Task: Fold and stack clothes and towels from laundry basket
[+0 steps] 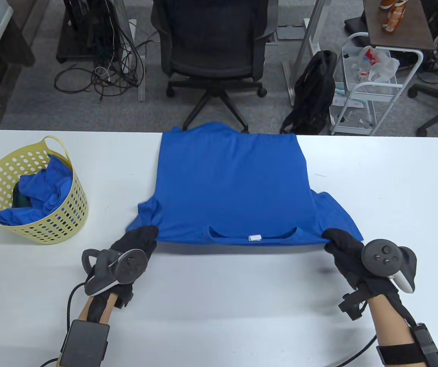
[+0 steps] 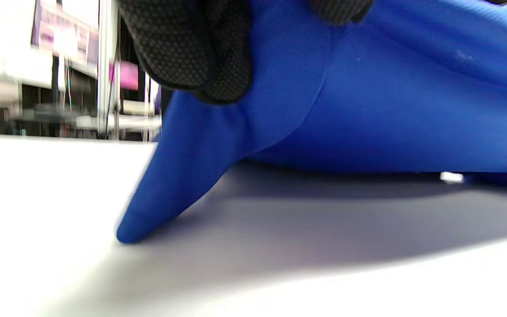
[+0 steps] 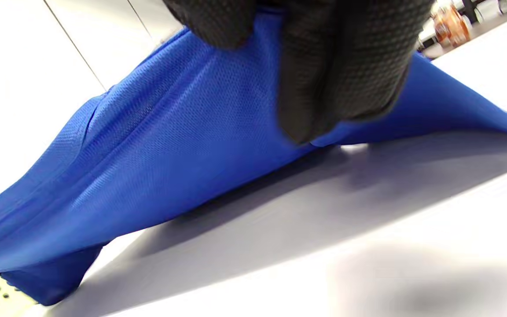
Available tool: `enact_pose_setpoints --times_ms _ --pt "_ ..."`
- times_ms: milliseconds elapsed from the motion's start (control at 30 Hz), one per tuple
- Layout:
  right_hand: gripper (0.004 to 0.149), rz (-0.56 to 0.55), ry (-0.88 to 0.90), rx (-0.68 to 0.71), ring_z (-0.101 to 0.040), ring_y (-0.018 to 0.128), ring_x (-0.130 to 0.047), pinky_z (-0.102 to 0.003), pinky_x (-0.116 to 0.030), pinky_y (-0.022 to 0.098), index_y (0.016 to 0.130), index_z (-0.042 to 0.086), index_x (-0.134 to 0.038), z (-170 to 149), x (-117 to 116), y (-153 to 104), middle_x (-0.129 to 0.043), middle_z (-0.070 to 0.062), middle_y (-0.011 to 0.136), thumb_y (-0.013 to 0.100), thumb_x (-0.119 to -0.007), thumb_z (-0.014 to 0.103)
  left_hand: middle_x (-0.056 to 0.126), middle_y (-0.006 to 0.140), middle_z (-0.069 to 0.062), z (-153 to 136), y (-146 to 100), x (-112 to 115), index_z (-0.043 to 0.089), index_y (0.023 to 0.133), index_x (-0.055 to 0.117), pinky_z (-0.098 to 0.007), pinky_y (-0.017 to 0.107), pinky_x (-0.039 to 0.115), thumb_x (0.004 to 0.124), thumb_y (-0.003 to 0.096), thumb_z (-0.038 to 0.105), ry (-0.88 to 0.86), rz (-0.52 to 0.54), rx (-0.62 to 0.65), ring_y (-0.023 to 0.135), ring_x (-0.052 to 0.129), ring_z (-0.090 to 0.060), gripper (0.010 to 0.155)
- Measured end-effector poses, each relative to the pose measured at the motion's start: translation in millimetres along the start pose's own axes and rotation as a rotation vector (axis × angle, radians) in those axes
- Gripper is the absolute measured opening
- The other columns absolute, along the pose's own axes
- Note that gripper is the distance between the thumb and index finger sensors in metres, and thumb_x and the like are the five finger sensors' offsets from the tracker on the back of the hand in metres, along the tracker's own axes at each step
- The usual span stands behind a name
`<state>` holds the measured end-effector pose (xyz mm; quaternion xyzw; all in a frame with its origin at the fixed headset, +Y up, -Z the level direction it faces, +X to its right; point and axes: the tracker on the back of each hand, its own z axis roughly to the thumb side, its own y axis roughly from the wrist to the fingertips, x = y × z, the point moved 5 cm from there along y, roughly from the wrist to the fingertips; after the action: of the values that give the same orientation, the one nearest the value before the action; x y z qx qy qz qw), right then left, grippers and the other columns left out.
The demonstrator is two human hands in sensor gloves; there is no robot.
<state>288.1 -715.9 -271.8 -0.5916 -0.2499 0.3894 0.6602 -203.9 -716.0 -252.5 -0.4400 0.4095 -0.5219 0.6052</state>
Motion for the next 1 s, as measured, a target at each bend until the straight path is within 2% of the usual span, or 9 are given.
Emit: enact_pose_setpoints --times_ms 167,267,400,467,567,667,733,833,1000 --pt "0.040 0.056 0.195 -0.098 -0.017 0.051 -0.106 -0.031 -0.099 0.035 0.103 0.002 -0.066 -19.2 -7.8 -16.1 -0.072 -0.034 0.102 0.065 -0.061 0.013 0.089 0.099 -0.004 0.0 -12.2 6.0 0.034 0.108 0.059 -0.022 0.046 0.097 0.062 0.0602 0.043 -0.094 -0.014 -0.006 0.065 0.109 -0.013 0.048" --pt "0.040 0.083 0.385 -0.182 -0.017 0.049 -0.107 -0.030 -0.099 0.033 0.104 -0.001 -0.064 -27.4 -5.5 -20.8 -0.069 -0.036 0.103 0.066 -0.061 0.011 0.089 0.099 -0.007 -14.3 -6.7 2.2 0.031 0.108 0.061 -0.012 0.031 0.099 0.064 0.0613 0.041 -0.377 -0.044 -0.056 0.045 0.113 -0.003 0.048" --pt "0.040 0.025 0.473 -0.312 -0.044 0.085 -0.084 -0.053 -0.081 0.059 0.102 -0.006 -0.064 -36.6 -1.4 21.5 -0.055 -0.045 0.107 0.065 -0.060 0.008 0.070 0.116 -0.023 -39.4 43.5 23.9 0.026 0.110 0.059 -0.027 0.059 0.093 0.064 0.0637 0.038 -0.691 -0.189 -0.254 0.091 0.094 -0.033 0.048" --pt "0.040 -0.160 0.341 -0.191 -0.048 0.095 -0.066 -0.060 -0.060 0.064 0.101 -0.004 -0.063 -17.1 31.3 53.9 -0.044 -0.042 0.111 0.063 -0.059 0.008 0.058 0.120 -0.022 -41.4 81.0 -9.0 0.026 0.108 0.057 -0.034 0.069 0.082 0.062 0.0617 0.038 -0.552 -0.041 -0.265 0.101 0.077 -0.038 0.048" --pt "0.039 -0.603 0.052 0.045 -0.042 0.101 -0.061 -0.058 -0.051 0.070 0.100 0.005 -0.064 55.2 102.1 60.9 -0.045 -0.028 0.116 0.062 -0.059 0.011 0.058 0.120 -0.014 -13.6 97.5 -119.8 0.028 0.106 0.054 -0.032 0.070 0.080 0.060 0.0599 0.039 -0.213 0.449 -0.176 0.103 0.076 -0.032 0.047" --pt "0.039 -0.720 -0.052 0.242 -0.036 0.106 -0.055 -0.055 -0.044 0.074 0.101 0.013 -0.060 97.3 141.0 37.6 -0.040 -0.020 0.119 0.062 -0.056 0.015 0.055 0.120 -0.012 11.0 71.0 -187.6 0.033 0.106 0.045 -0.029 0.072 0.079 0.055 0.0604 0.041 0.139 0.653 -0.025 0.104 0.075 -0.029 0.047" --pt "0.039 -0.745 0.017 0.341 -0.035 0.108 -0.051 -0.055 -0.039 0.076 0.101 0.017 -0.060 100.9 151.4 17.6 -0.039 -0.016 0.120 0.063 -0.057 0.016 0.053 0.121 -0.012 13.5 43.9 -200.3 0.037 0.106 0.043 -0.030 0.073 0.077 0.054 0.0602 0.042 0.204 0.724 0.036 0.105 0.073 -0.030 0.047" --pt "0.039 -0.643 0.046 0.403 -0.038 0.110 -0.042 -0.057 -0.033 0.076 0.102 0.020 -0.063 92.3 137.4 0.3 -0.039 -0.015 0.121 0.063 -0.058 0.016 0.051 0.122 -0.014 11.0 12.1 -179.0 0.039 0.106 0.043 -0.032 0.073 0.076 0.054 0.0605 0.043 0.159 0.709 0.073 0.106 0.071 -0.032 0.047" --pt "0.039 -0.357 -0.071 0.257 -0.044 0.108 -0.048 -0.060 -0.036 0.075 0.103 0.021 -0.064 50.9 66.1 -12.2 -0.046 -0.020 0.121 0.065 -0.059 0.017 0.057 0.121 -0.014 9.9 -12.6 -79.1 0.040 0.107 0.043 -0.032 0.072 0.079 0.054 0.0610 0.044 0.188 0.436 0.031 0.104 0.076 -0.033 0.048"
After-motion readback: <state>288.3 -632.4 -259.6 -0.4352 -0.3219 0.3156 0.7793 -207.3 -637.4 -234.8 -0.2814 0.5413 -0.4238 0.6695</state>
